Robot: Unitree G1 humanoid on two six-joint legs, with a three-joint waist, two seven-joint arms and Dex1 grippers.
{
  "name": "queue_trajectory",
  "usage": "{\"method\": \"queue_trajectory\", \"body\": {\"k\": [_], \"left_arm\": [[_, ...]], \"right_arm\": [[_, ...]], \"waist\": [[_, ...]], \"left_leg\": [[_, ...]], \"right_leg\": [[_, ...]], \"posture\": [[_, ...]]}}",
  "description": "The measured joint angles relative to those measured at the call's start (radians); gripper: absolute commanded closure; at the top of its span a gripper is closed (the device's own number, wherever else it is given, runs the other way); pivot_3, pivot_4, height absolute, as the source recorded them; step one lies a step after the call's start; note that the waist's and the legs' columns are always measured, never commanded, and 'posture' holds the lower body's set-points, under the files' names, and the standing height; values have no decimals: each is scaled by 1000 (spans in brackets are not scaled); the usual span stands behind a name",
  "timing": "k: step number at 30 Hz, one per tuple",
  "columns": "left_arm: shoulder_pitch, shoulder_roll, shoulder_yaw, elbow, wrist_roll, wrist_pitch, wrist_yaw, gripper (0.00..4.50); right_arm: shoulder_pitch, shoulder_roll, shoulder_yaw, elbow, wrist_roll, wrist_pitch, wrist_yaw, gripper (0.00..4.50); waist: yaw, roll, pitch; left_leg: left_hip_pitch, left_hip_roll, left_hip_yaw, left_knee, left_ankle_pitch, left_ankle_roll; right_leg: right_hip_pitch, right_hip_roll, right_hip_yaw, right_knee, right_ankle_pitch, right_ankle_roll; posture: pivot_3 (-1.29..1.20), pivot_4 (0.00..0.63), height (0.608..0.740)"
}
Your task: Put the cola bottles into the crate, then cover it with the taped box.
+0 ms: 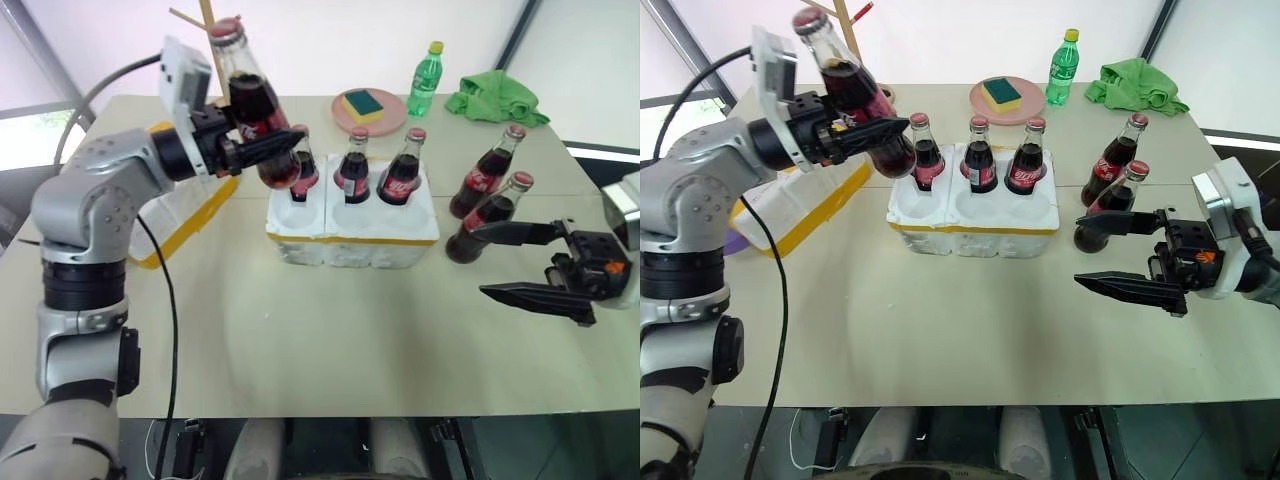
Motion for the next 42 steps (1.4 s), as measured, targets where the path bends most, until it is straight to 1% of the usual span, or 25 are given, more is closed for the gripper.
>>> {"method": "queue_trajectory", "body": {"k": [3, 6, 11, 16, 18, 20, 26, 29, 32, 35, 37, 39, 42], "left_arm": [[6, -37, -49, 98, 45, -18, -21, 1637], [30, -44, -81, 143, 89, -60, -46, 1637], [49, -70, -83, 151, 115, -104, -66, 1637], [55, -145, -98, 234, 160, -107, -48, 1637], [61, -149, -119, 250, 185, -113, -49, 602], [81, -149, -125, 241, 202, -140, -60, 59], [134, -133, -143, 188, 245, -201, -78, 59], [175, -102, -141, 109, 240, -191, -85, 59], [255, -10, -102, -5, 195, -123, -103, 59], [303, 102, 12, -111, 116, -29, -111, 59], [321, 174, 117, -182, 39, 43, -111, 59], [335, 258, 216, -256, -65, 136, -122, 59], [332, 328, 303, -352, -214, 241, -136, 59]], "right_arm": [[20, 16, 1, -1, -7, -4, -10, 0], [29, 25, -1, -1, -7, -4, -21, 0], [46, 30, -11, -2, -6, -7, -31, 0], [46, 33, -9, -1, -15, -32, -32, 0], [45, 33, -7, -1, -18, -40, -32, 0], [44, 33, -7, 5, -21, -41, -30, 0], [34, 49, 5, 17, -34, -49, -36, 0], [32, 53, 8, 17, -47, -63, -40, 0], [31, 54, 12, 35, -76, -80, -53, 0], [47, 57, 15, 65, -122, -108, -68, 0], [63, 62, 14, 86, -144, -120, -74, 0], [66, 68, 11, 112, -157, -127, -78, 0], [52, 69, 11, 171, -177, -139, -84, 0]], "waist": [[0, 0, 0], [-2, 0, 0], [3, 0, 0], [4, 0, 0], [3, 0, 0], [1, 0, 0], [4, 0, 0], [-2, 1, 0], [-11, 0, 0], [-17, 0, 0], [-19, 0, 0], [-20, 0, 0], [-16, 0, 0]], "left_leg": [[0, 0, 0, 0, 0, 0], [-1, 0, 0, 0, 0, 0], [-1, 0, 0, 0, 0, 0], [-1, 0, 0, 1, 0, 0], [-1, 0, 0, 0, 0, 0], [-1, 0, 0, 0, 0, 0], [1, 0, 0, 1, 0, 0], [1, 0, 0, 0, 0, 0], [1, 0, -1, -1, 0, 0], [0, 1, -1, -1, 0, 0], [0, 0, -1, 0, 0, 0], [0, 0, -1, 1, 0, 0], [1, 0, -1, 1, 0, 0]], "right_leg": [[0, 0, 0, 0, 0, 0], [-1, 0, 0, 0, 0, 0], [0, 0, 0, 0, 0, 0], [0, 0, 0, 0, 0, 0], [0, 0, 0, 0, 1, 1], [0, 0, 0, -1, 1, 1], [3, 0, 0, -1, -1, -2], [2, 0, 1, -1, -1, -2], [0, 0, 0, 0, 0, 0], [-1, 0, 0, 0, -1, -1], [0, 0, 0, 0, -1, -2], [1, 0, 0, 0, -1, -2], [2, 0, 0, -1, -2, -1]], "posture": [[0, 150, 740], [0, 150, 740], [0, 150, 740], [0, 150, 740], [0, 150, 740], [0, 150, 740], [0, 150, 740], [0, 150, 740], [0, 150, 740], [0, 150, 740], [0, 150, 740], [0, 150, 740], [0, 150, 740]]}}
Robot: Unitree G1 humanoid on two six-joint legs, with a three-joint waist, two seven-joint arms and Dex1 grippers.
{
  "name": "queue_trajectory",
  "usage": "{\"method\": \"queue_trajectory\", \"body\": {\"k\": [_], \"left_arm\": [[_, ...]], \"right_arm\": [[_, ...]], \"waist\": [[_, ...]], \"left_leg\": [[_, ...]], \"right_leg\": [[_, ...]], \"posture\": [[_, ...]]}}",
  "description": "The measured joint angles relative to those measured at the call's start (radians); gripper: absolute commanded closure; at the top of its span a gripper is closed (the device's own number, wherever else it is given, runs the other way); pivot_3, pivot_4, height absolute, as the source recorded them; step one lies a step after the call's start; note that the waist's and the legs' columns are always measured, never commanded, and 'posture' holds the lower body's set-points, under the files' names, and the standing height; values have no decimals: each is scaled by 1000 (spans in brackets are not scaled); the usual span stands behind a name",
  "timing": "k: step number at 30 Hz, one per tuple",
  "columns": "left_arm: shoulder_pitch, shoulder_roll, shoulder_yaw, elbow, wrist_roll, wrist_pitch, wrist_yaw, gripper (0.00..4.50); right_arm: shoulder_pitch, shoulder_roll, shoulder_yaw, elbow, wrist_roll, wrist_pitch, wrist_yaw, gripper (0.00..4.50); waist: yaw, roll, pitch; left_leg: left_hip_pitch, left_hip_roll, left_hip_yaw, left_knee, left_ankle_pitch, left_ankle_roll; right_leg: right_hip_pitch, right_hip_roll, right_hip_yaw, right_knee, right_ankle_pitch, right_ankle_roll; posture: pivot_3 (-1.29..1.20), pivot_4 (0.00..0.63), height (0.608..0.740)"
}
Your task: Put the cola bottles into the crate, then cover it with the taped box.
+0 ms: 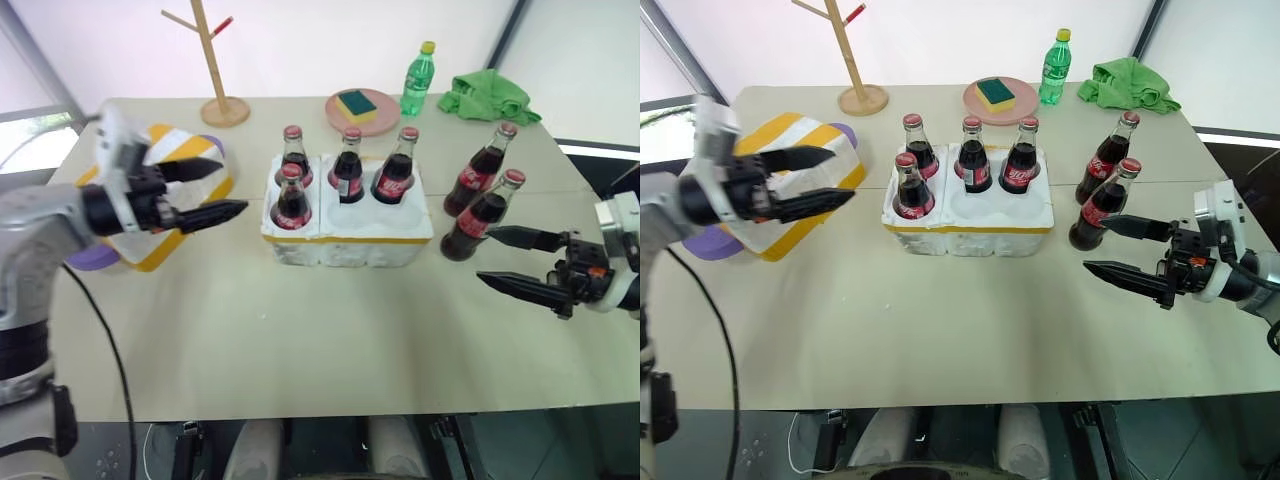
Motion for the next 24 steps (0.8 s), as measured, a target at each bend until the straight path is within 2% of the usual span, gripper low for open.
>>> {"method": "queue_trajectory", "body": {"k": [4, 9, 18, 24], "left_arm": [[-58, -20, -4, -91, -140, 72, 57, 59], [-124, -92, -113, -144, -211, 92, 130, 59], [-171, -147, -260, -93, -145, 35, 129, 59], [-185, -195, -347, -31, -65, -18, 109, 59]], "right_arm": [[-66, 7, 24, 105, -50, -22, -32, 0], [-127, 31, 77, 211, -105, -32, -69, 0], [-155, 45, 93, 311, -183, -102, -96, 0], [-228, 144, 146, 386, -223, -138, -141, 0]], "waist": [[0, 0, 0], [-6, 0, 0], [-5, 0, 0], [-8, 0, 0]], "left_leg": [[0, 0, 0, 1, 0, 0], [1, 0, 0, -1, 0, 0], [1, 0, 1, 1, 0, 0], [1, 0, 1, 0, 0, 0]], "right_leg": [[1, 0, 0, 0, 0, -1], [1, 0, 0, 0, 1, -1], [1, 1, 0, 0, 1, -1], [1, 1, 1, 1, 1, -1]], "posture": [[0, 150, 740], [0, 150, 740], [0, 150, 740], [0, 150, 740]]}}
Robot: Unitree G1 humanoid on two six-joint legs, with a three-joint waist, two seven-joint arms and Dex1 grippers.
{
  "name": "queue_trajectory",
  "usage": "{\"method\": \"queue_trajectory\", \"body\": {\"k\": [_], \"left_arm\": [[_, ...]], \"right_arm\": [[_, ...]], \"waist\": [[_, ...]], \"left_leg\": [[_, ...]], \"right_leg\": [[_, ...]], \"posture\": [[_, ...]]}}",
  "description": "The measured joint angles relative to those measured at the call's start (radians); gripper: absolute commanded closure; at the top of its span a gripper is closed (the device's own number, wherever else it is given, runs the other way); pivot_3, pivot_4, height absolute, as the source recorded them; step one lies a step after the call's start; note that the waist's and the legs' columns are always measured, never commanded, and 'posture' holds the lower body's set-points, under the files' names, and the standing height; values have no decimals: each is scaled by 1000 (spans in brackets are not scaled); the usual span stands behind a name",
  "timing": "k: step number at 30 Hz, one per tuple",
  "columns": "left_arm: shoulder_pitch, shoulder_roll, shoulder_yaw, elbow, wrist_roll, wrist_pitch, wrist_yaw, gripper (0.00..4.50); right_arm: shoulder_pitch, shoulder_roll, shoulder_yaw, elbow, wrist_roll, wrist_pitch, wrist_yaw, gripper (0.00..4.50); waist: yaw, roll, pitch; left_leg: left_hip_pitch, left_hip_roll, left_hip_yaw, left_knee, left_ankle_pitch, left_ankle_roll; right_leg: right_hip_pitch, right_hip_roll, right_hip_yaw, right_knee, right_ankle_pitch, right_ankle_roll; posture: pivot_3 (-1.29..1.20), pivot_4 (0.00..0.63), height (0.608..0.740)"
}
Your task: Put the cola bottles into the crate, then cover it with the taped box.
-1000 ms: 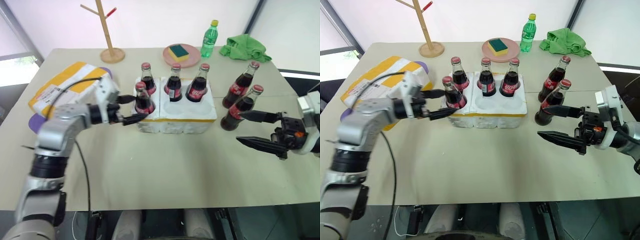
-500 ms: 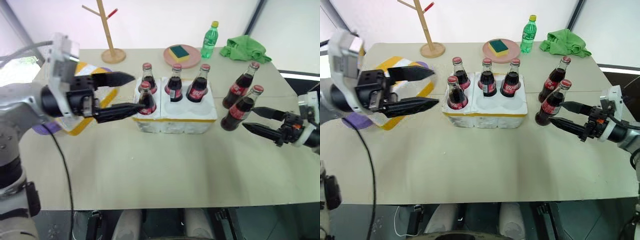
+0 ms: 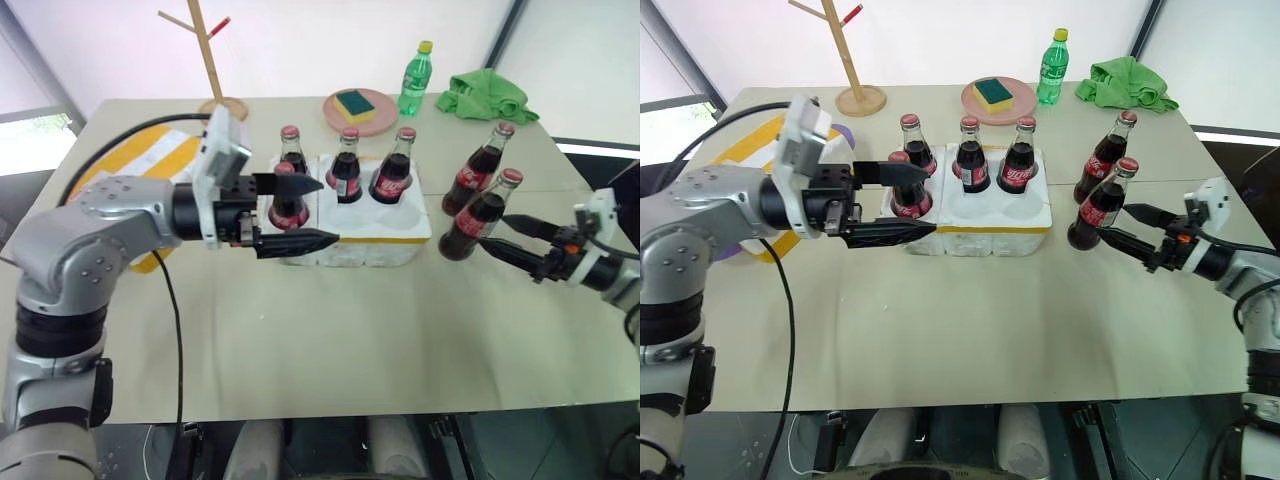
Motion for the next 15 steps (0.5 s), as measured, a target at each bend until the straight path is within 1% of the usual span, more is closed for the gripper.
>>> {"method": "queue_trajectory", "body": {"k": [3, 8, 15], "left_arm": [[-25, -8, -2, 22, 26, -13, -6, 59], [-26, -17, -10, 42, 49, -25, -22, 59], [-22, -18, -6, 36, 50, -25, -19, 59]], "right_arm": [[-31, 30, 22, 38, -11, -11, -4, 0], [-96, 79, 47, 115, -50, -53, -36, 0], [-175, 100, 69, 226, -95, -109, -53, 0]], "waist": [[0, 0, 0], [1, 0, 0], [1, 0, 0]], "left_leg": [[0, 0, 0, 0, 0, 0], [0, 0, 0, 0, 0, 0], [0, 0, 0, 0, 0, 0]], "right_leg": [[0, 0, 0, 0, 0, 0], [0, 0, 0, 0, 0, 0], [0, 0, 0, 0, 1, 2]], "posture": [[0, 150, 740], [0, 150, 740], [0, 150, 740]]}}
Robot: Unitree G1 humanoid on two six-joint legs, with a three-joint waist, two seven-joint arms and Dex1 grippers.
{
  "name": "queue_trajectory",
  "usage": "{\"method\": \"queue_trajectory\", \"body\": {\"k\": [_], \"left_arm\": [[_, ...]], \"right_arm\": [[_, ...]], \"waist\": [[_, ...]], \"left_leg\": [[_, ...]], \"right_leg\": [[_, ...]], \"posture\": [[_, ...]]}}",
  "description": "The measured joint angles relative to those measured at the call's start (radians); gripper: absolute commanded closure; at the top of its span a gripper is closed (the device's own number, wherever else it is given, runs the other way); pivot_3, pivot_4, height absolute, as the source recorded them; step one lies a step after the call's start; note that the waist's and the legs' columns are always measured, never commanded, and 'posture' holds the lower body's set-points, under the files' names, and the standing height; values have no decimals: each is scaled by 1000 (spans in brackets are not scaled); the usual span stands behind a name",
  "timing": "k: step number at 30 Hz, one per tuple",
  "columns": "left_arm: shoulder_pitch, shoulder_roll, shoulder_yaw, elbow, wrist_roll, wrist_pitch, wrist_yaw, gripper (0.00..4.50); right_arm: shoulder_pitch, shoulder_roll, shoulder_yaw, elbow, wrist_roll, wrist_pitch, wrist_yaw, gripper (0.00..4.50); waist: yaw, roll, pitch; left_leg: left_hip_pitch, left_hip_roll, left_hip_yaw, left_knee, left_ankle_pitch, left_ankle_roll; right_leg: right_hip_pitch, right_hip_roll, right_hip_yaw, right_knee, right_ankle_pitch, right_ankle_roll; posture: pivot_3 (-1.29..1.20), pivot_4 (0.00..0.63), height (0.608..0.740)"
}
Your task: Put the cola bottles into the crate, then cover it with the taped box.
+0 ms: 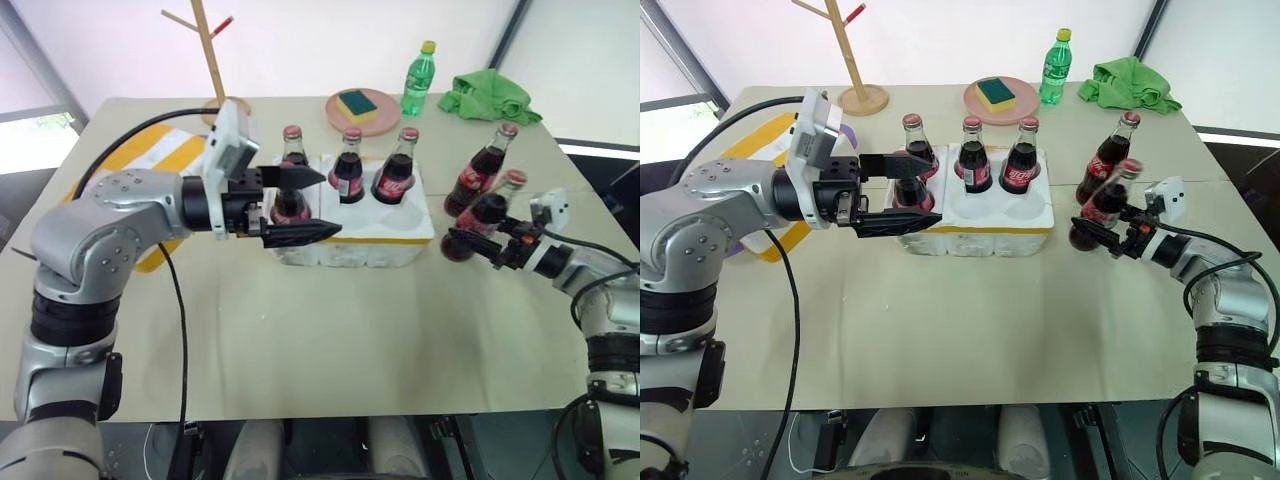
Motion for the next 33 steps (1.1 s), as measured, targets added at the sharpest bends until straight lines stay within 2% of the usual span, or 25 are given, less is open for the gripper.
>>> {"method": "queue_trajectory", "body": {"k": [4, 7, 9, 17, 22, 28, 33], "left_arm": [[1, 1, 6, -3, -1, 0, 2, 59], [4, 4, 8, -3, -1, 1, 3, 0], [9, 7, 8, -5, -1, 1, 6, 0], [35, 19, 12, -27, -3, 2, 8, 0], [63, 49, 30, -30, -8, 4, 9, 0], [118, 121, 105, -47, -31, 22, 7, 0], [149, 150, 156, -75, -56, 30, 17, 0]], "right_arm": [[-28, 28, 12, 48, -19, -21, 1, 0], [-38, 44, 21, 88, -33, -39, -2, 806], [-54, 53, 18, 112, -40, -55, -11, 1628], [-62, 63, 1, 119, -39, -42, -8, 1601], [-99, 13, -33, 117, 2, 17, 21, 1601], [-218, -74, -75, -100, 137, 181, 80, 1601], [-320, -1, -40, -250, 237, 288, 78, 1601]], "waist": [[-2, 0, 0], [-1, 0, 0], [-3, 0, 0], [-5, 1, 0], [-2, 7, 4], [-10, 11, 7], [-19, 11, 7]], "left_leg": [[0, 0, 0, 0, 0, 0], [0, 0, 0, 0, 0, 0], [0, 0, 0, 0, 0, 0], [0, 0, 0, 0, 0, 0], [-1, 0, 1, 0, 0, 0], [-1, 3, 1, -3, 0, 0], [-2, 3, 1, -2, 0, 0]], "right_leg": [[0, 0, 0, 0, 0, 1], [0, 0, 0, 0, 1, 1], [0, 0, 0, 0, 1, 1], [0, 0, 0, 0, 1, 2], [-2, 0, 1, 0, 1, 2], [-6, 3, 2, 2, 1, 2], [-6, 3, 2, 3, 1, 2]], "posture": [[0, 150, 740], [0, 150, 740], [0, 150, 740], [0, 150, 740], [0, 150, 740], [0, 150, 740], [0, 150, 740]]}}
